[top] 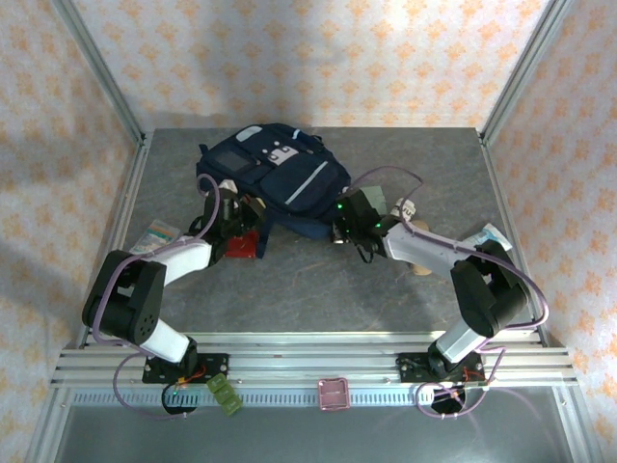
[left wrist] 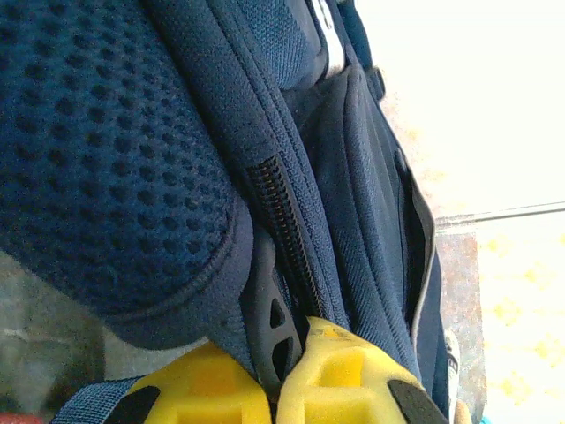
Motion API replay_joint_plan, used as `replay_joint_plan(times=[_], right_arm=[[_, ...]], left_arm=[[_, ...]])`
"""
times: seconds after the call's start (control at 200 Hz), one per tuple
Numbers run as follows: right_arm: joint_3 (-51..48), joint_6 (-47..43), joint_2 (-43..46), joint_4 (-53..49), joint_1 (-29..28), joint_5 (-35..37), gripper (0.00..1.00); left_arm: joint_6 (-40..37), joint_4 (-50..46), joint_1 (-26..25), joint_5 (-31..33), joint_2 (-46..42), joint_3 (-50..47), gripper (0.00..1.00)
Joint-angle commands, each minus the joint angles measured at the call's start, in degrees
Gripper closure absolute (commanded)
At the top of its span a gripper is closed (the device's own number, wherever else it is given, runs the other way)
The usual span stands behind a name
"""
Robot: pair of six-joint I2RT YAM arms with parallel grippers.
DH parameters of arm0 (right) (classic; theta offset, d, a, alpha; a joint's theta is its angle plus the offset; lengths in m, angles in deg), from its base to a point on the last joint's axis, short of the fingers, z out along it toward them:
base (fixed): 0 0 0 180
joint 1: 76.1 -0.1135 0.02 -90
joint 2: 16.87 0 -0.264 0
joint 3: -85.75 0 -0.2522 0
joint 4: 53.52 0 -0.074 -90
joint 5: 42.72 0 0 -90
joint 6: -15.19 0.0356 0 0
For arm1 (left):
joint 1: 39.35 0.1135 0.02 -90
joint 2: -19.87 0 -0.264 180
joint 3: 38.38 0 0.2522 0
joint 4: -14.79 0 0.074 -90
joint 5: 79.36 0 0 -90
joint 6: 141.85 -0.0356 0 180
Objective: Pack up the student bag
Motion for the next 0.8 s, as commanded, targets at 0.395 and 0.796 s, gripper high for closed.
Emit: replay_joint_plan(times=[0.395,0.796], right_arm=[[10.46,7.42,-9.83,9.02,-7.97,-17.04,1.00],[10.84,8.75,-12.67,12.23,-7.91,-19.47,1.00]], left_arm=[[-6.76,-3.99,6.40,-1.60,5.23,14.44,0.54],[-2.92,-4.67,-2.52,0.63,-10.17,-6.85,0.36]])
